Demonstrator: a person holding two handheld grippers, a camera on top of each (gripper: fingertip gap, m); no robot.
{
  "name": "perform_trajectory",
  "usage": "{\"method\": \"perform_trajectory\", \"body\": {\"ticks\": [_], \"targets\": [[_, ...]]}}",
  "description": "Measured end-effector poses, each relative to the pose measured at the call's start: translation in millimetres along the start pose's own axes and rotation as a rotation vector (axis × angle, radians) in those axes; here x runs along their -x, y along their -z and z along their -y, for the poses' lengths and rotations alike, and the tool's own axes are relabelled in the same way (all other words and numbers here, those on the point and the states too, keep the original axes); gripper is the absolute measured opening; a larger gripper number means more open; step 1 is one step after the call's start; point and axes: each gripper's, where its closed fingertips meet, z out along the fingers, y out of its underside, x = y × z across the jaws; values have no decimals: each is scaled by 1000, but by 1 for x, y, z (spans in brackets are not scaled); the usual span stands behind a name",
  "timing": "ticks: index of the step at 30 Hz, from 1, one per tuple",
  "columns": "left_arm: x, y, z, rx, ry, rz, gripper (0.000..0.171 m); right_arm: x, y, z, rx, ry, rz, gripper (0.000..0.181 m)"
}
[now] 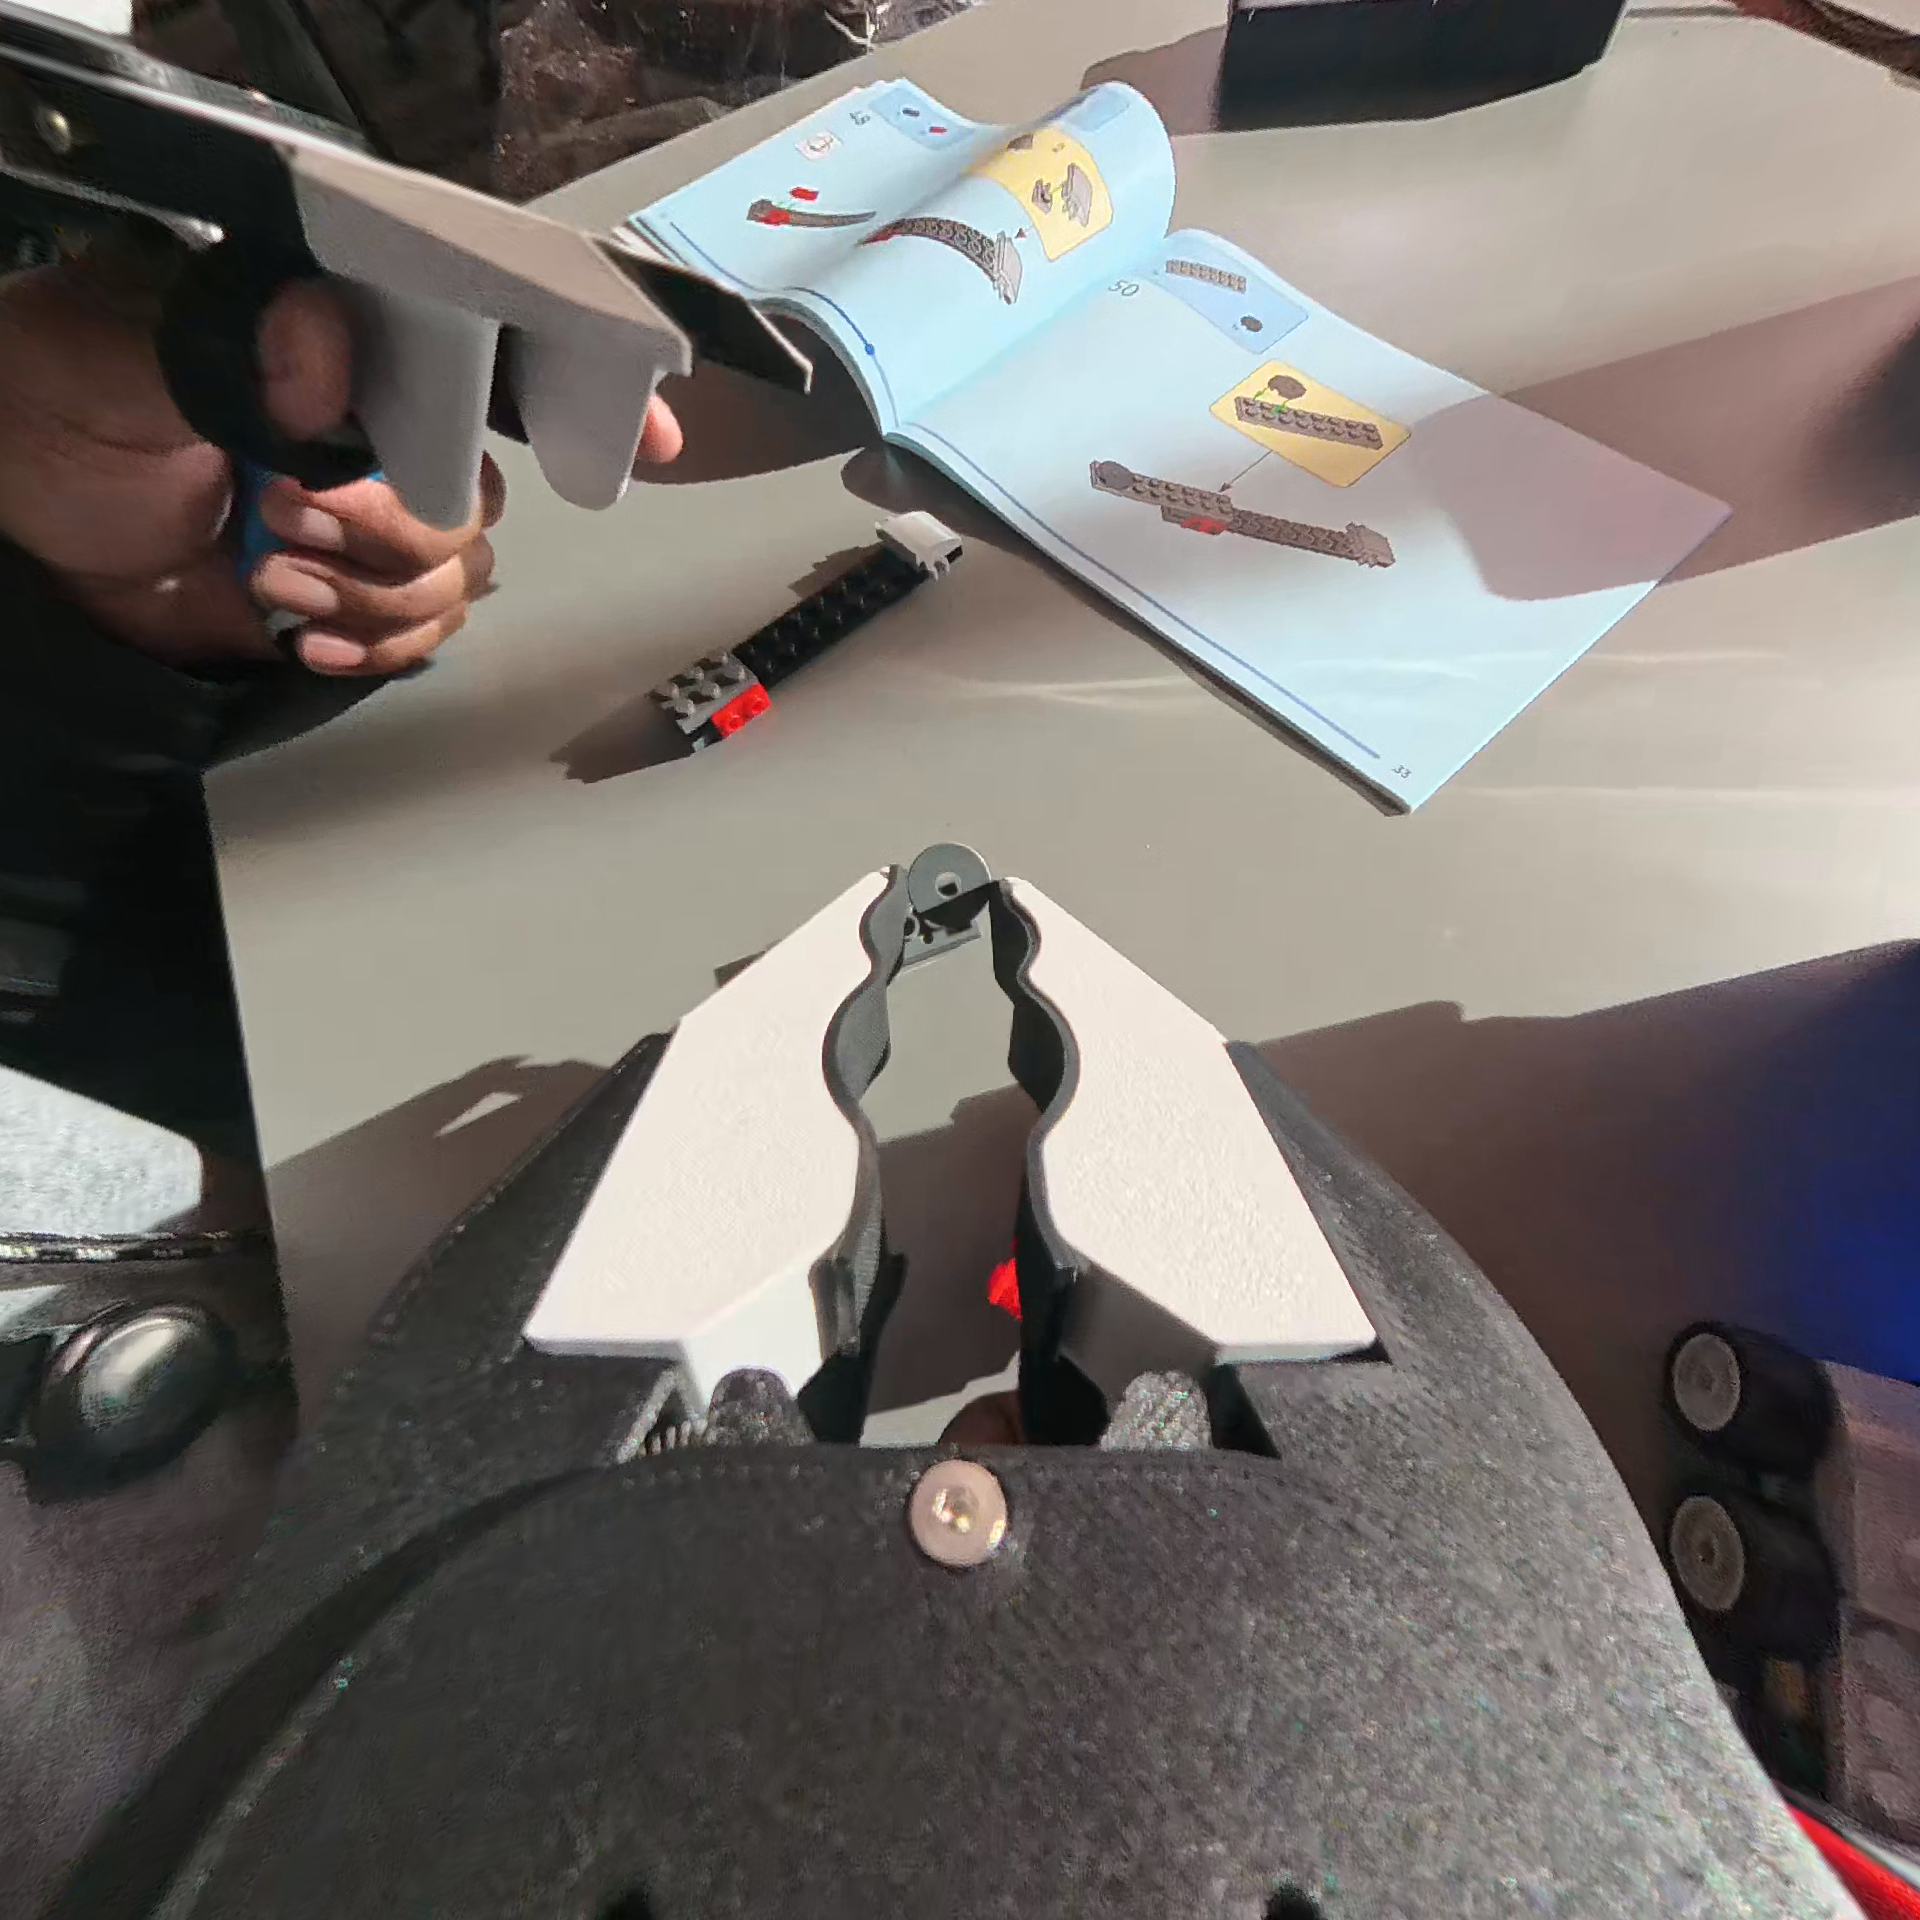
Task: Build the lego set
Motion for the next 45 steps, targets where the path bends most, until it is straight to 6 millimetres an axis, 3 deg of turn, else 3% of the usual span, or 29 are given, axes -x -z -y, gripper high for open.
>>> {"method": "perform_trajectory", "body": {"ticks": [8,18,29,35,41,45], "targets": [[-66,-25,-59,259,-354,-27,53,9,6,-14,10,26,-2,18],[-69,-45,-94,407,-448,61,44,7,12,-9,-49,20,-17,18],[-56,-50,-104,493,-494,164,35,1,13,-7,-71,-19,-20,18],[-50,-52,-101,486,-496,221,21,0,15,-7,-80,-41,-8,18],[-46,-49,-91,424,-374,218,20,8,13,-11,-54,6,18,18],[-54,-42,-72,291,-156,102,20,19,9,-14,-24,82,52,18]]}}
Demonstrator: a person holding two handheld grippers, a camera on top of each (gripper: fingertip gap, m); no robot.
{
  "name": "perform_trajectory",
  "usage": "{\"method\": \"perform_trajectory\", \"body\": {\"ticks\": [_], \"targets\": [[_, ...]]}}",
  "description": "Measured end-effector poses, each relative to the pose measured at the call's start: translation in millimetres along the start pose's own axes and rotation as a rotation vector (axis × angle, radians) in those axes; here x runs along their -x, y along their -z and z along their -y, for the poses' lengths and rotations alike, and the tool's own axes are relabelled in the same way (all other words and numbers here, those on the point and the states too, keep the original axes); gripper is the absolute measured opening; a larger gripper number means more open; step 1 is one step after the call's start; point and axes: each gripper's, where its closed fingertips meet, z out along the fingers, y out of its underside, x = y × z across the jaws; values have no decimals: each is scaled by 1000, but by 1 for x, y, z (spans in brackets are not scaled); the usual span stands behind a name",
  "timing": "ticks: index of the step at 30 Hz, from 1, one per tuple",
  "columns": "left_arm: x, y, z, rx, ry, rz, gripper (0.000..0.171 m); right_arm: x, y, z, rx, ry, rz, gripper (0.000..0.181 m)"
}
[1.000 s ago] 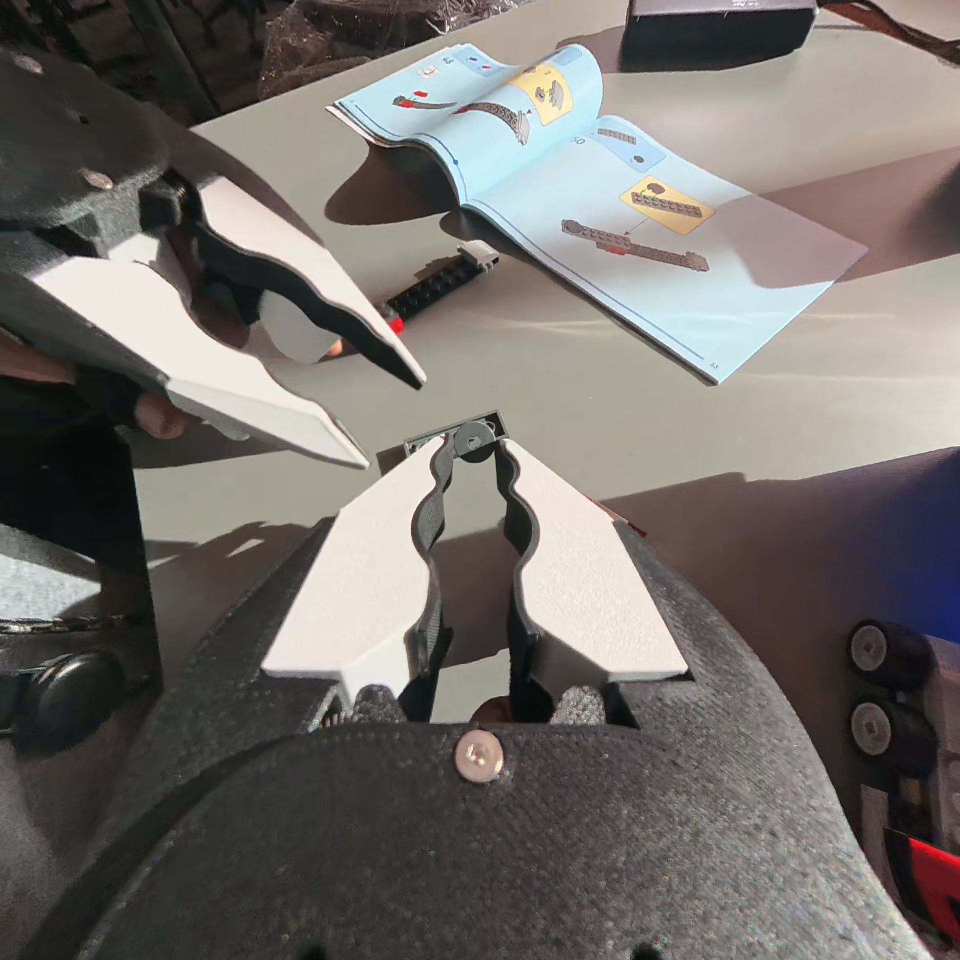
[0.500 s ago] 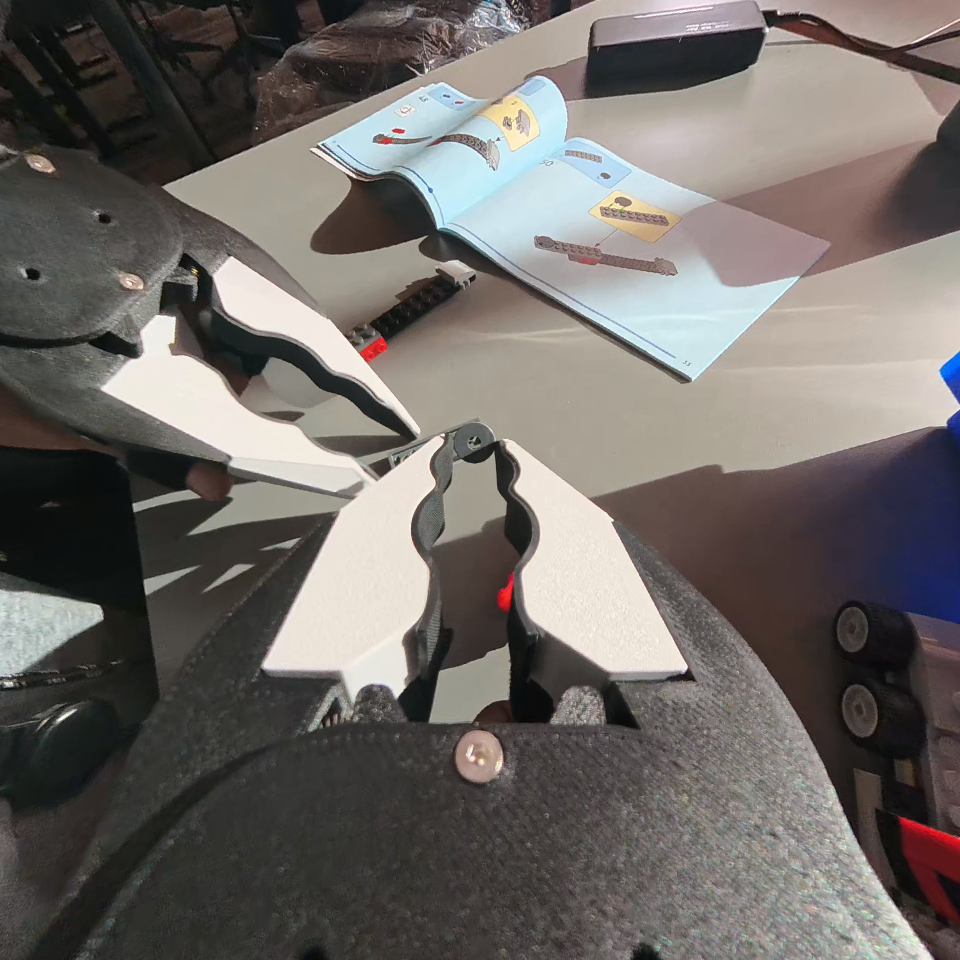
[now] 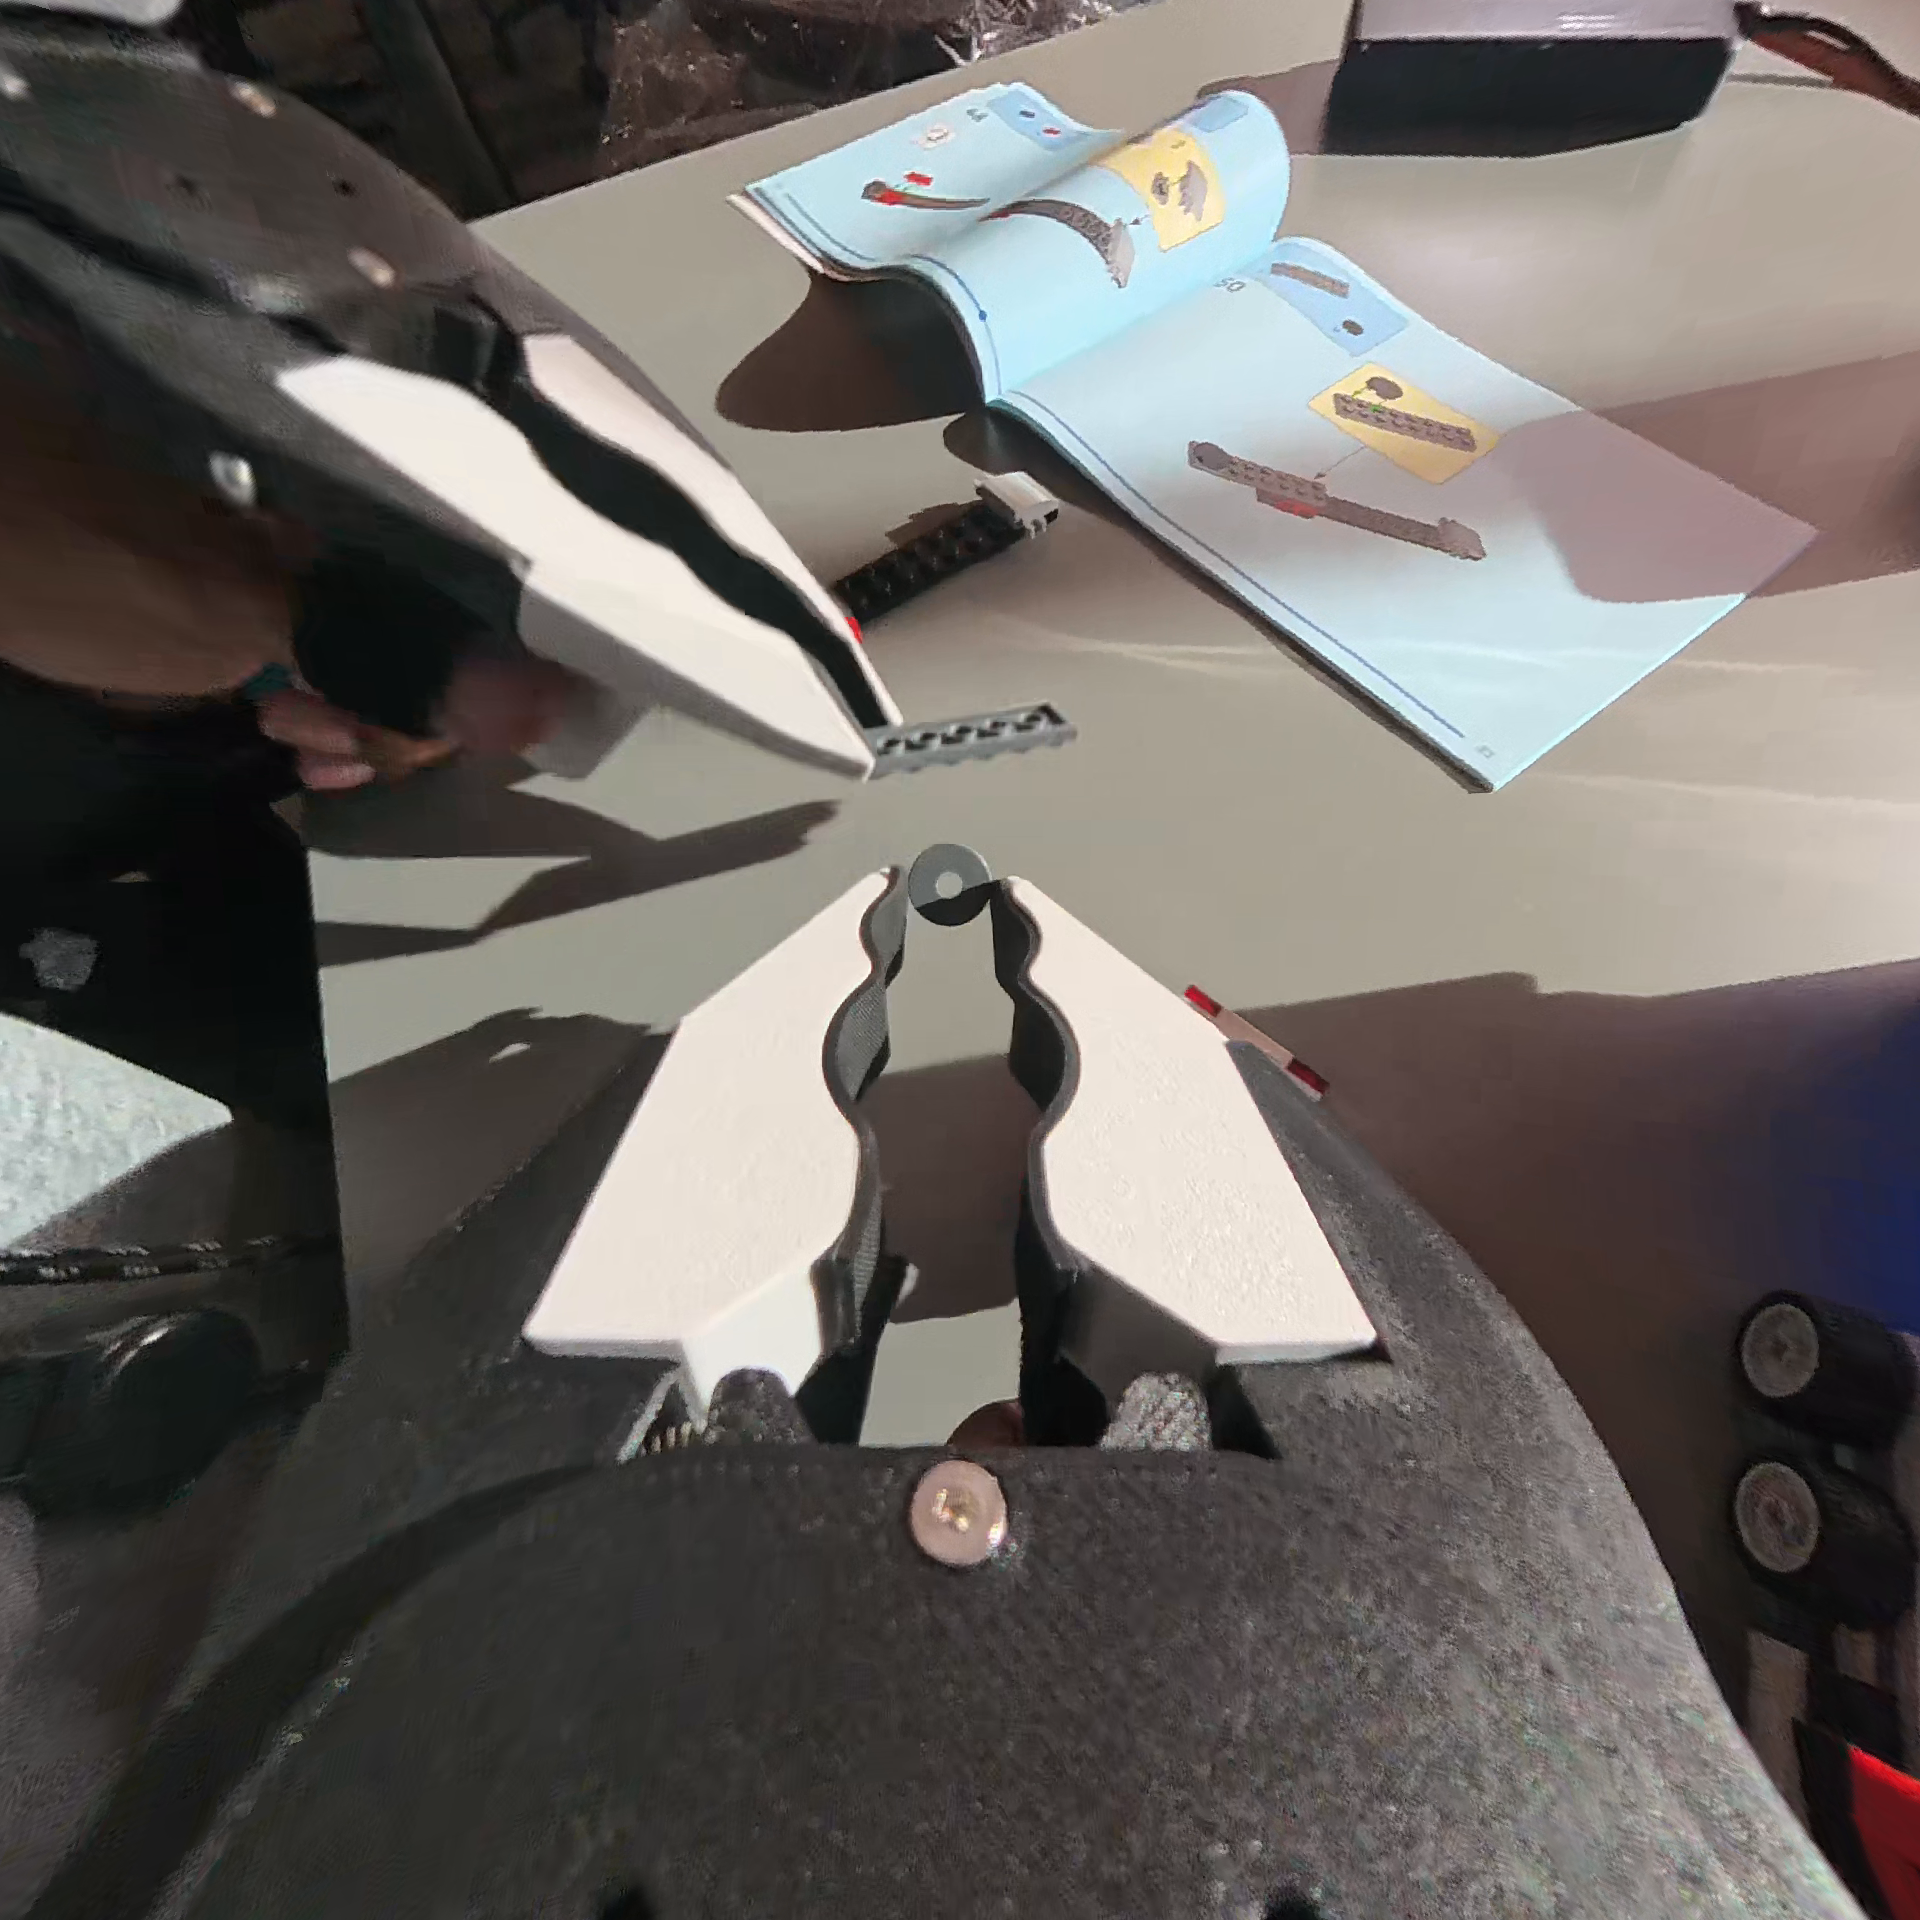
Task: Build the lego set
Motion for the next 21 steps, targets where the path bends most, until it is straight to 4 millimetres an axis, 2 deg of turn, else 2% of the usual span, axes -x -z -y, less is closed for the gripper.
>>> {"method": "perform_trajectory", "body": {"ticks": [5,8,13,16,21], "targets": [[2,25,29,-225,343,-256,19,18,-10,-10,94,112,73,19],[5,49,52,-401,564,-464,19,19,-15,-16,147,142,67,20],[20,76,69,-599,857,-722,20,17,-18,-14,149,154,43,23],[26,82,71,-650,944,-798,19,14,-17,-9,116,134,35,24],[26,84,73,-669,966,-836,19,10,-13,-2,63,99,33,25]]}}
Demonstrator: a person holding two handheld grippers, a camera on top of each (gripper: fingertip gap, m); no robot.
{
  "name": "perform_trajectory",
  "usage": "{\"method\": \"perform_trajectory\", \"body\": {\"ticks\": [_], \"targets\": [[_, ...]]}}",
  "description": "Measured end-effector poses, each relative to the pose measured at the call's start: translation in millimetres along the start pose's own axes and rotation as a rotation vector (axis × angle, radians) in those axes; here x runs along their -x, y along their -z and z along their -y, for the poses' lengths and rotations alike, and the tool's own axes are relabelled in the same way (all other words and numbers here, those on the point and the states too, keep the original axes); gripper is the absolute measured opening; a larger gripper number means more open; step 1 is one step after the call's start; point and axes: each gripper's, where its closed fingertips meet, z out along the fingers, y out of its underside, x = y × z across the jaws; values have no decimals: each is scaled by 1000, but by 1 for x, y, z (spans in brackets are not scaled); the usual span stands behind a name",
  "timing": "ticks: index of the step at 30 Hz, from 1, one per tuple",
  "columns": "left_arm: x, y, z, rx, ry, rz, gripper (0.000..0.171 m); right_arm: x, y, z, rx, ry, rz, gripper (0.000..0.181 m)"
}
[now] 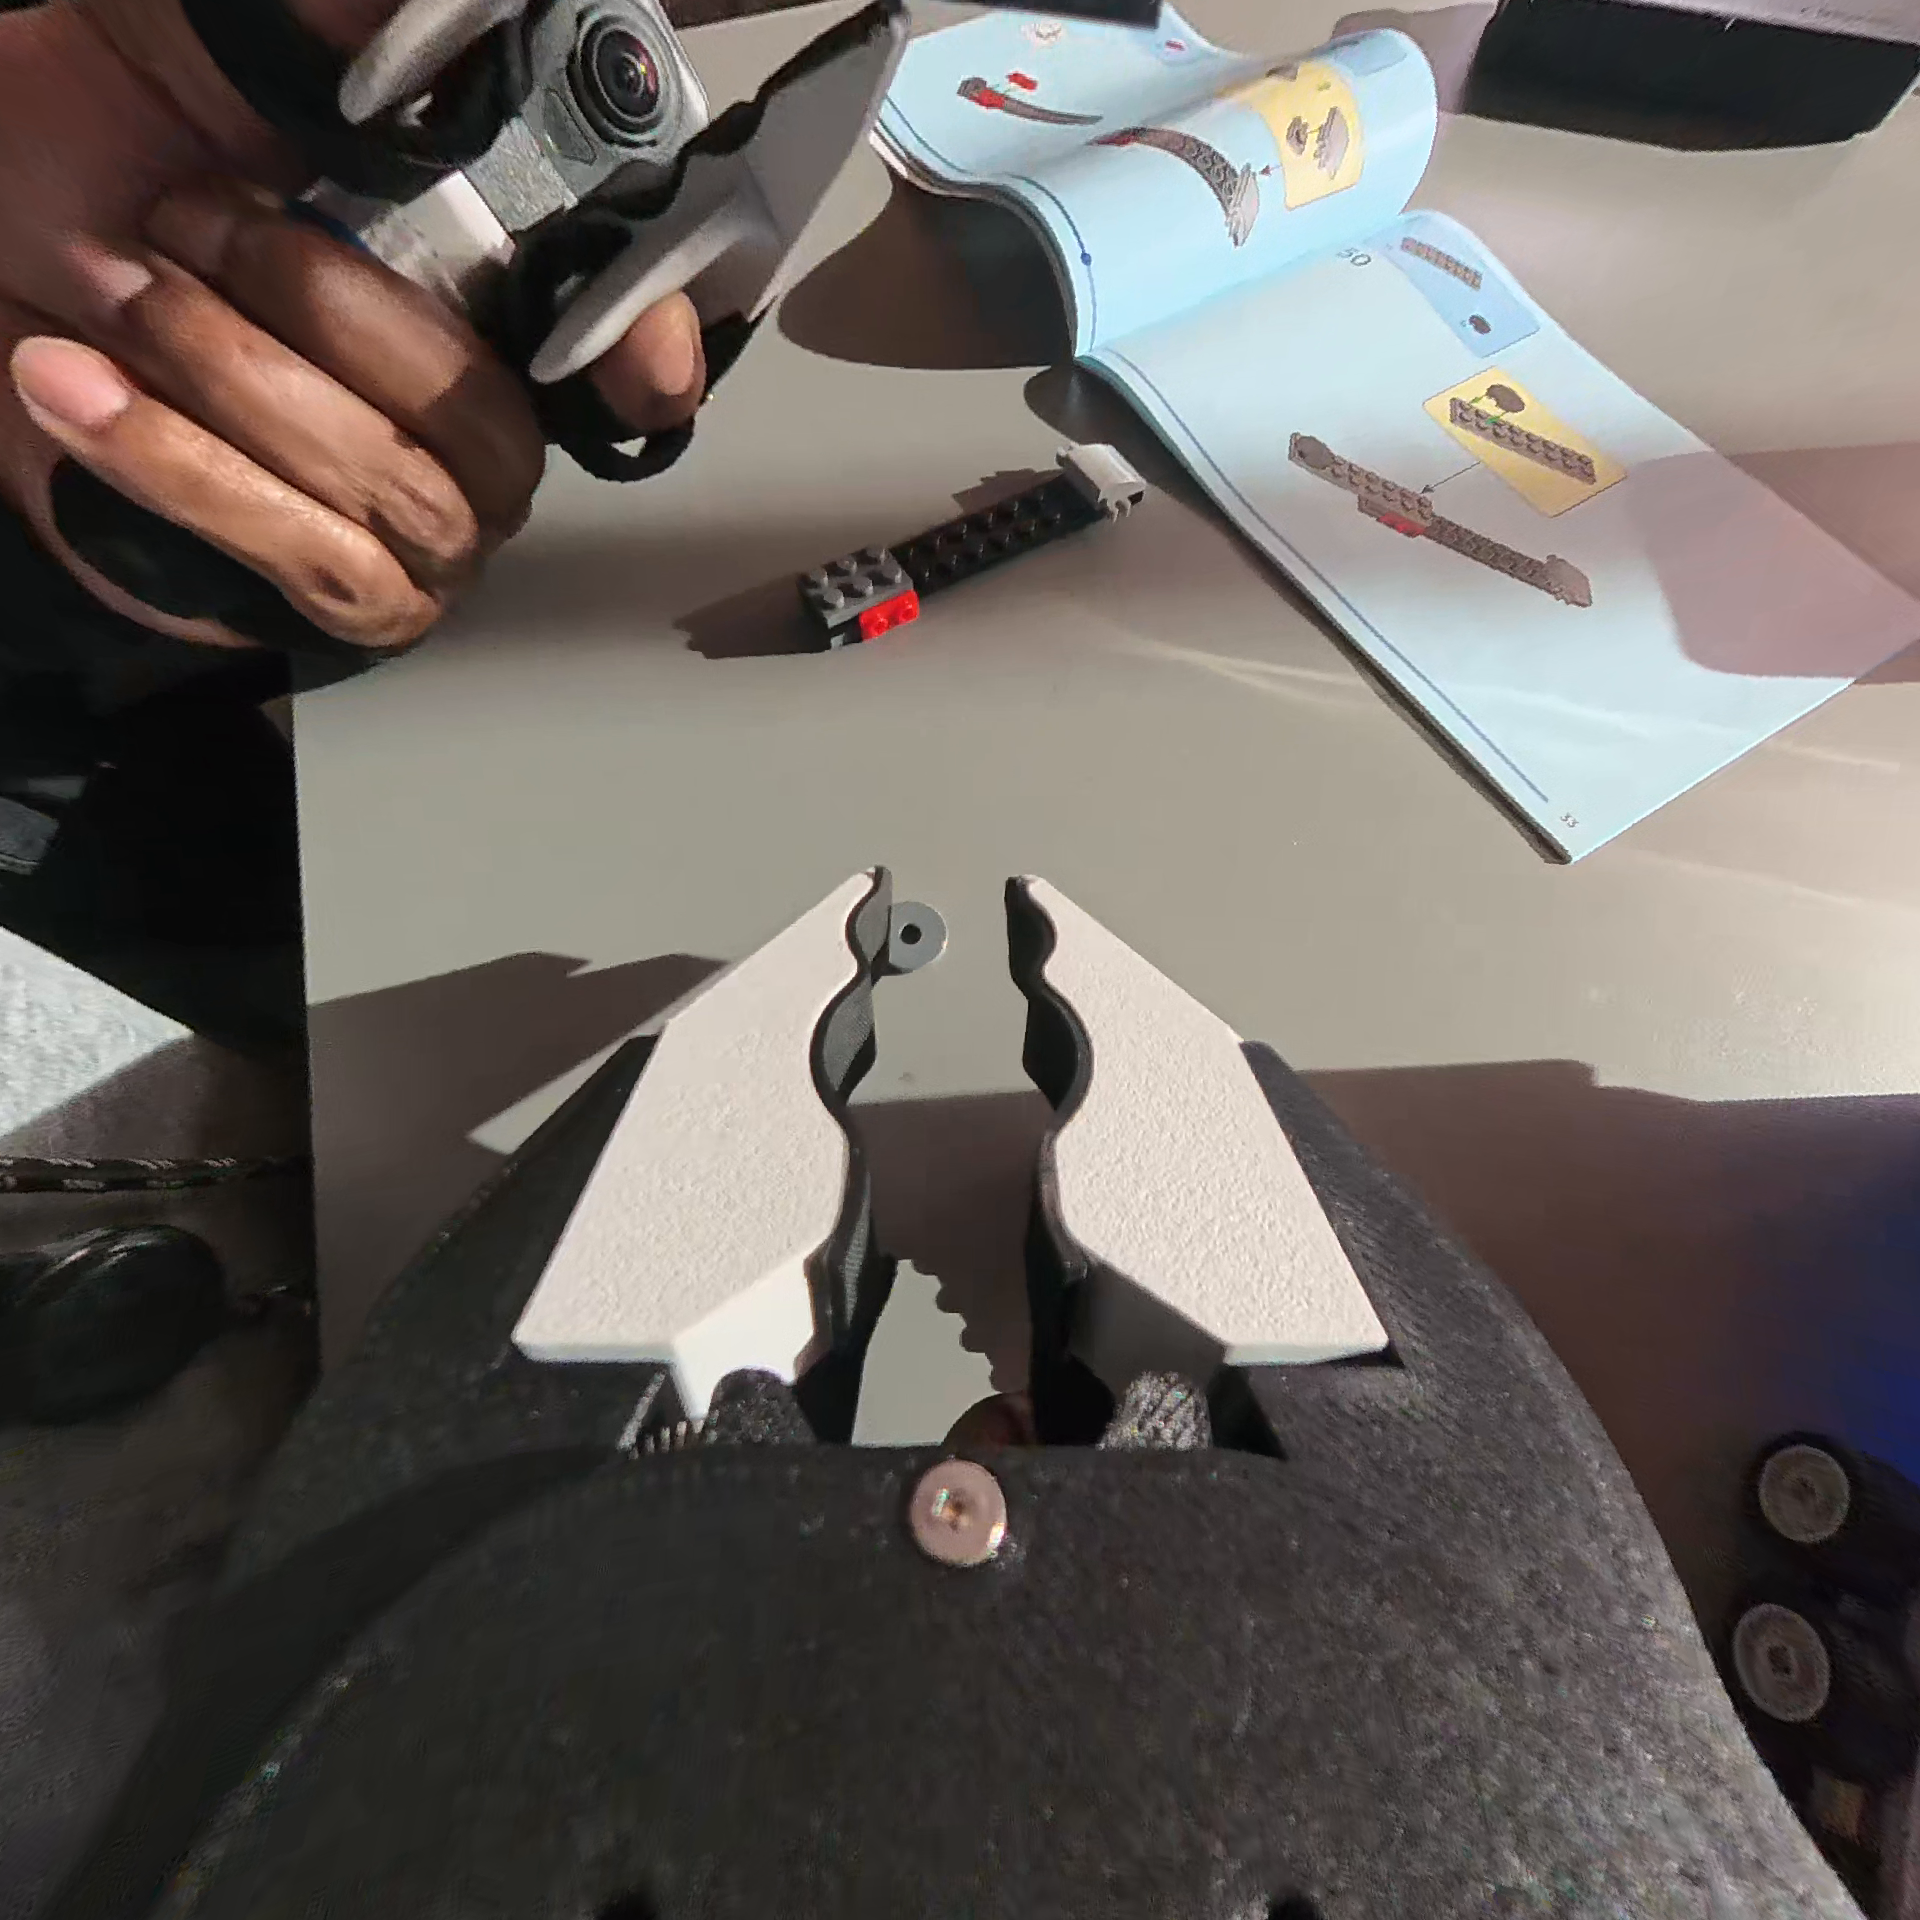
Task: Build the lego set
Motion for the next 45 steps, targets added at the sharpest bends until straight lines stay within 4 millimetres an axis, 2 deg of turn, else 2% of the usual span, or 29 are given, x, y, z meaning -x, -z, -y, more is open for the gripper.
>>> {"method": "perform_trajectory", "body": {"ticks": [5,10,14,19,23,29,34,41,45], "targets": [[2,-4,-8,59,-85,47,19,-9,7,12,-90,-1,-35,27],[0,-12,-14,127,-187,77,20,-34,23,26,-228,-58,-96,29],[3,-21,-8,165,-272,115,19,-54,41,37,-371,-152,-122,30],[6,-39,-1,220,-351,134,19,-74,60,44,-508,-257,-143,30],[10,-60,-7,265,-339,108,19,-83,69,44,-557,-313,-156,31],[22,-94,-38,329,-248,61,18,-95,76,36,-551,-364,-207,36],[35,-113,-61,370,-205,58,19,-95,81,35,-585,-440,-170,37],[61,-122,-65,363,-204,157,18,-95,96,32,-665,-543,-104,36],[67,-126,-65,354,-239,202,19,-96,106,31,-701,-561,-83,35]]}}
